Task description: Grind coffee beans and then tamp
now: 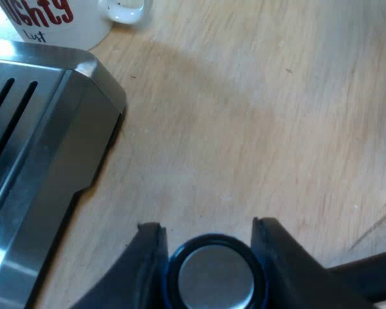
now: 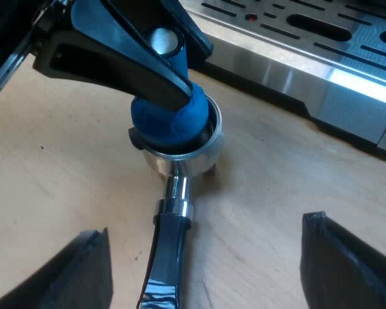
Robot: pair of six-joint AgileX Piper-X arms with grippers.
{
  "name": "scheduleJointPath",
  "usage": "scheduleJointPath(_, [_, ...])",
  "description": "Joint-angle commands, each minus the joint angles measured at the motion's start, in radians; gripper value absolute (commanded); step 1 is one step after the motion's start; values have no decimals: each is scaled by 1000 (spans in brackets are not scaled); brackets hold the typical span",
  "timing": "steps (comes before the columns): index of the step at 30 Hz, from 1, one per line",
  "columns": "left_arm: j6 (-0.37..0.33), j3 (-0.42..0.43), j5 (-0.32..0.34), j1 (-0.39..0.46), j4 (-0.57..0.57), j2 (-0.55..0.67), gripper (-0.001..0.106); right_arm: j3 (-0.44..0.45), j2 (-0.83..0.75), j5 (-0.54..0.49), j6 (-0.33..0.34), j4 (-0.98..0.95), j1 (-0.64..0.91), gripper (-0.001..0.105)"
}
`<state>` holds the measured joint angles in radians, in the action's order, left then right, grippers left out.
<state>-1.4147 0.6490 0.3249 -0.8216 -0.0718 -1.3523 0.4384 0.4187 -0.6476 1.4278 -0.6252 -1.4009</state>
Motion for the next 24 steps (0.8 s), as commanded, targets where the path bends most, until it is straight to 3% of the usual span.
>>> scheduleJointPath(1, [-1,0,22,-1,23,9,10,1,-7,-7,4,-2,3,63])
scheduleJointPath(24, [-1,0,23,-1,39,-89,10,1,-7,-7,4,-2,3,63])
